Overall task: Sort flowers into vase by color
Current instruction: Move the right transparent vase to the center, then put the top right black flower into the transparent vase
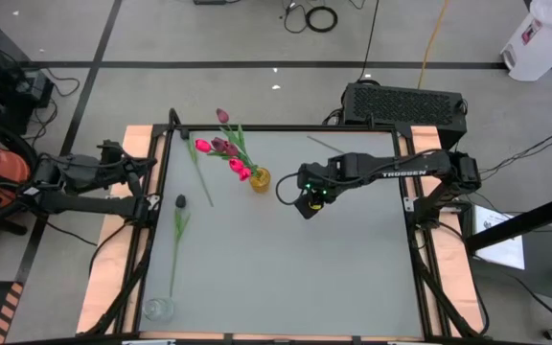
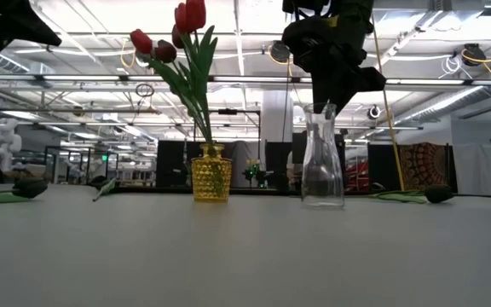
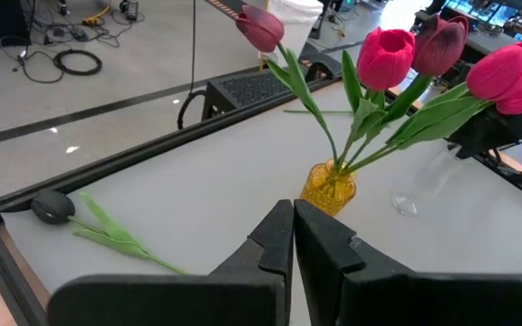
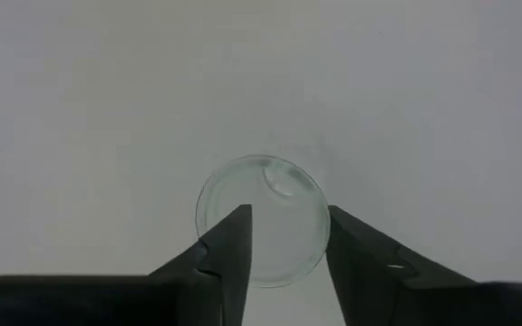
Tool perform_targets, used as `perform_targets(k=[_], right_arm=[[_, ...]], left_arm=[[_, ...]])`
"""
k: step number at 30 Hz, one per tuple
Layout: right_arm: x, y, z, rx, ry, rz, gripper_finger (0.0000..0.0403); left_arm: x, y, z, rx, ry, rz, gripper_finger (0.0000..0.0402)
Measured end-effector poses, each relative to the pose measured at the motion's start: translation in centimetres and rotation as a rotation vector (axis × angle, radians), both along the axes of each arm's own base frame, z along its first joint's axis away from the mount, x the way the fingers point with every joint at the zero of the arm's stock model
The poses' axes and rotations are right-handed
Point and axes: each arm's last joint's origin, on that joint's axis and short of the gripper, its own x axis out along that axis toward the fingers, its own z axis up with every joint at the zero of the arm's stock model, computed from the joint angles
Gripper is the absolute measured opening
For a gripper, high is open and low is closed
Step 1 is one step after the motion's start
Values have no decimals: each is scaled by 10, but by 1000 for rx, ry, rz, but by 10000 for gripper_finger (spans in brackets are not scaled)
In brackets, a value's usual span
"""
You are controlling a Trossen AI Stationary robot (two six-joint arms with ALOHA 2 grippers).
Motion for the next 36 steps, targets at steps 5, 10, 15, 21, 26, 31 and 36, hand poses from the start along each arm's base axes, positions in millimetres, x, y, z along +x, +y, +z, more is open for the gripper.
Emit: perform_targets(k=[5,10,15,21,26,31,36], right_arm=[[0,0,0,-1,0,4,141],[0,0,0,-2,0,7,141],[-1,0,1,2,-3,7,141],[-7,0,10,-3,-21,1,141],[-14,1,20,-6,-47,-2,141],[-21,1,31,1,-88,-30,141],[-34,2,49,10,-159,-61,141]], left_arm=[[0,0,0,0,0,0,20],[0,0,0,0,0,0,20],[0,0,0,0,0,0,20],[0,0,0,0,0,0,20],[0,0,0,0,0,0,20],[0,0,0,0,0,-1,20],[0,0,0,0,0,0,20]])
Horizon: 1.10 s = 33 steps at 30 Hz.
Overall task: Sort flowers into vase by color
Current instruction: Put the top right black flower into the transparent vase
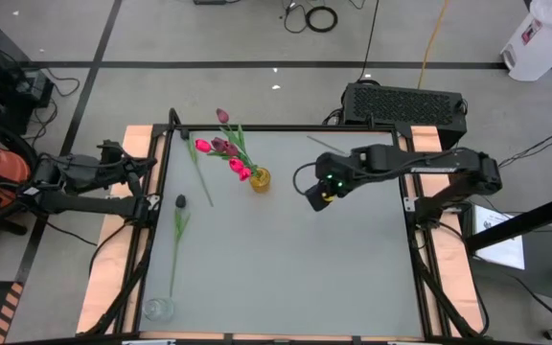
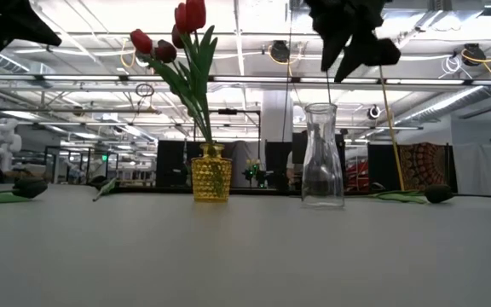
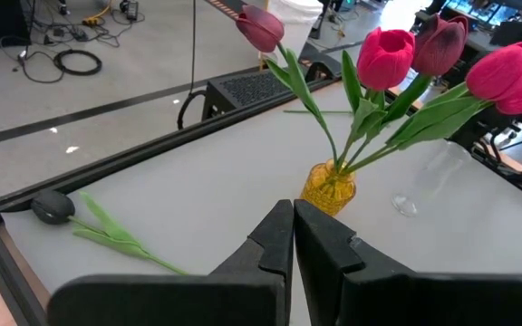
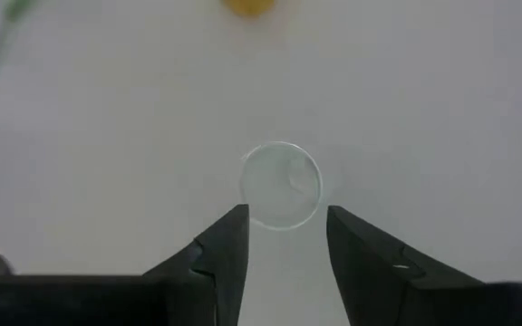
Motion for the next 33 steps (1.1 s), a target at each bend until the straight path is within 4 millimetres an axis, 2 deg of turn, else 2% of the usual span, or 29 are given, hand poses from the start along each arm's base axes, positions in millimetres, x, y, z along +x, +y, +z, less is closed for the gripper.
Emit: perform_targets(k=[7,17,25,33], right_arm=[[-30,0,33,-50,-129,-29,141],[-86,-2,72,-258,-261,-54,141],[-123,-1,80,-327,-221,-41,141],[-136,-2,79,-347,-159,-108,141]], left_arm=[[0,0,0,0,0,0,20],[0,0,0,0,1,0,20],[0,0,0,0,0,0,20],[0,0,0,0,0,0,20]])
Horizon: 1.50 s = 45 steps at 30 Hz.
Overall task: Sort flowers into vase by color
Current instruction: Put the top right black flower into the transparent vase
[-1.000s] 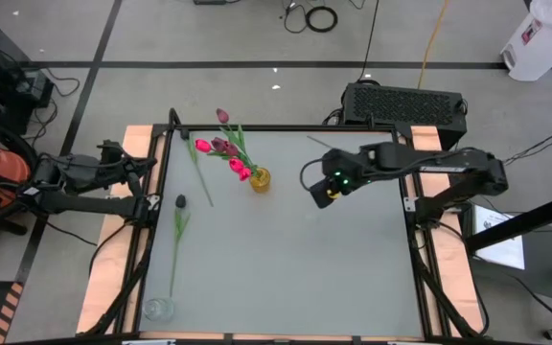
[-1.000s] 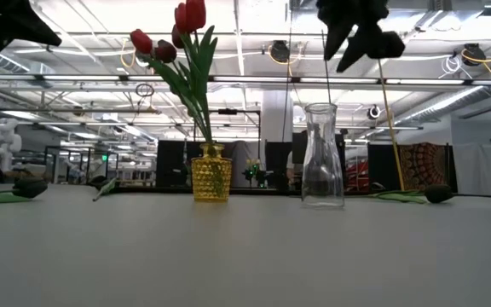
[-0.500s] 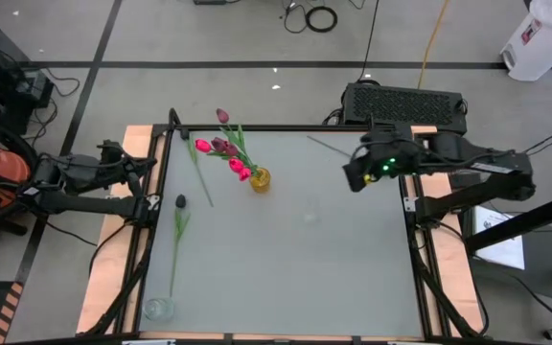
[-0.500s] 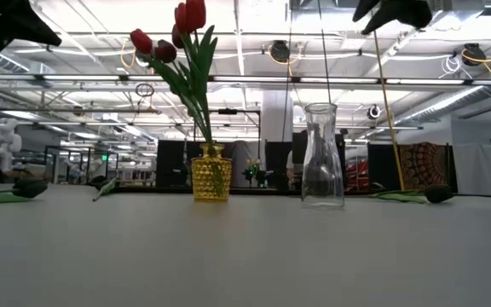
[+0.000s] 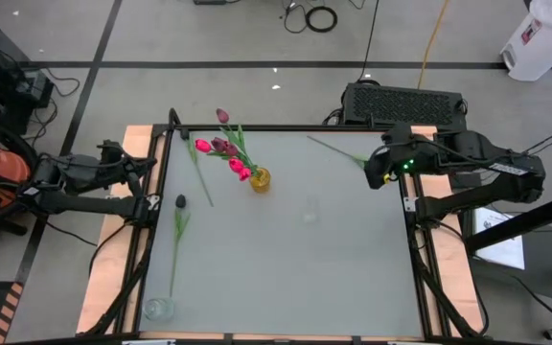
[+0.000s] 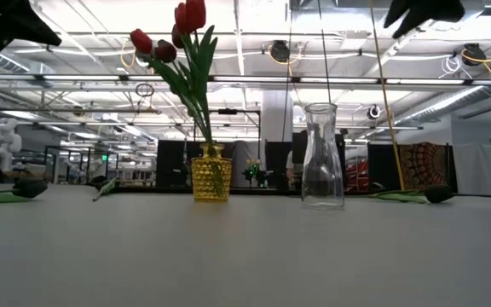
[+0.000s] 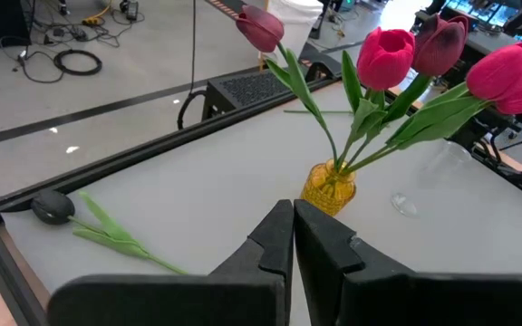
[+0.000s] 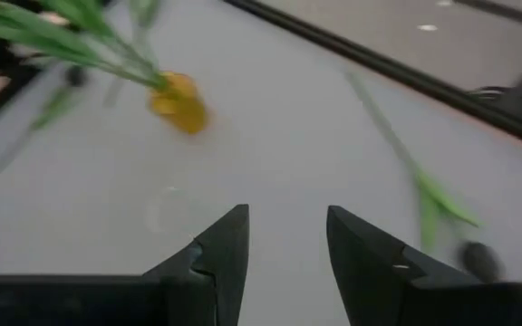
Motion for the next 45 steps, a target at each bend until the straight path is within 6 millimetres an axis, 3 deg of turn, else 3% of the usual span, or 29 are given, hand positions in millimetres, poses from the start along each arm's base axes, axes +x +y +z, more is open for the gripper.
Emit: perform_targets(k=[16,33,38,45], right_arm=[[-11,-19,-13,-167,292,-174,141],[-16,-72,-18,-195,514,-174,141],[-10,-89,-37,-200,521,-155,141],[-8,-101,-84,-93,539,-139,141]], left_arm=[[0,0,0,0,0,0,20],[0,0,0,-1,-5,0,20],[0,0,0,-2,-5,1,20],[0,0,0,-1,-4,1,20]])
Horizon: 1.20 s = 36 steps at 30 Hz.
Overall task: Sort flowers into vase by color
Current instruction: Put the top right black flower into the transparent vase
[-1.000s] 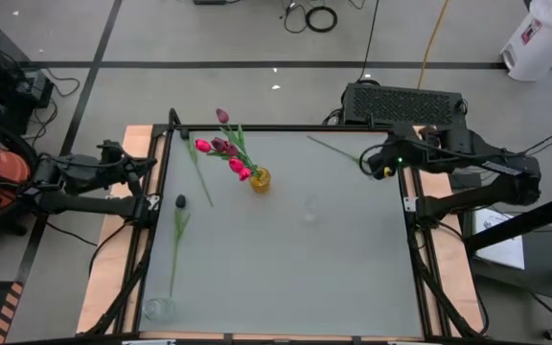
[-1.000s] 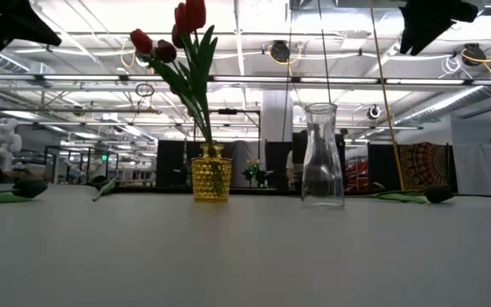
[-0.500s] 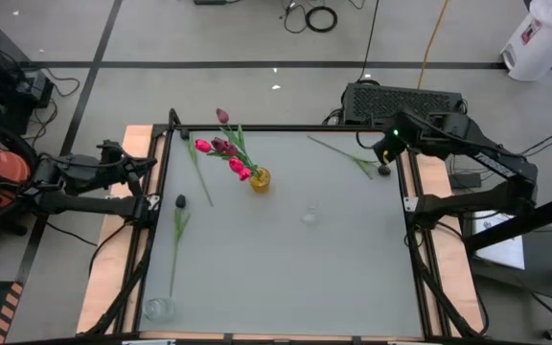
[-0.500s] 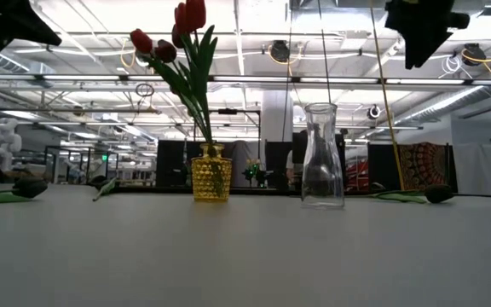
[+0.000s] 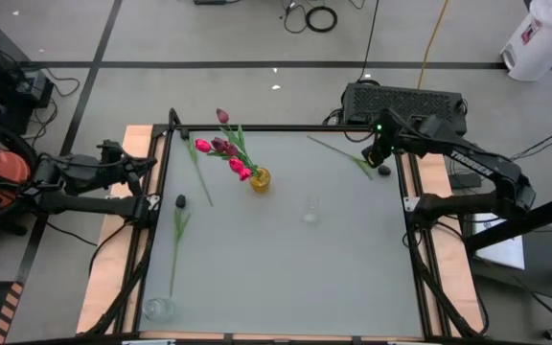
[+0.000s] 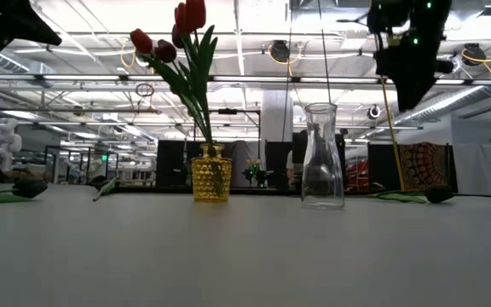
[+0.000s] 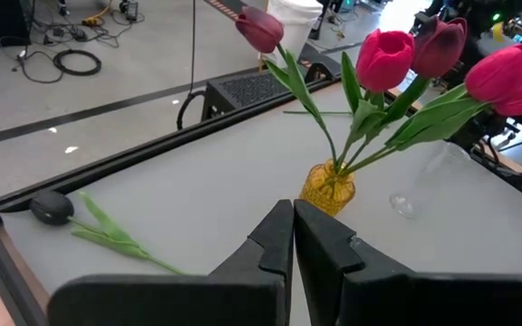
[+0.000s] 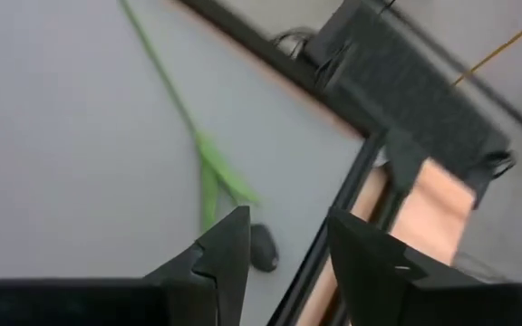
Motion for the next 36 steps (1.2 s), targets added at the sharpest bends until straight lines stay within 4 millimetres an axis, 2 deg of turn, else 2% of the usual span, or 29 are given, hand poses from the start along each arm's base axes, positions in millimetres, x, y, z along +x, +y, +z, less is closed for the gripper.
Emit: perform_targets(k=[6,11,16,23,30,36], right_arm=[[-4,-4,-37,54,29,-68,141],[-9,-7,-58,132,39,-8,141],[-15,-12,-66,170,99,50,141],[-18,-33,-82,243,180,24,141],[-13,-49,-104,331,247,23,141],[-6,-54,-115,403,209,94,141]], left_arm=[[0,0,0,0,0,-1,20],[0,0,0,0,2,0,20],[0,0,0,0,3,-1,20],[0,0,0,0,3,-1,20],[0,0,0,0,3,0,20],[0,0,0,0,2,0,20]])
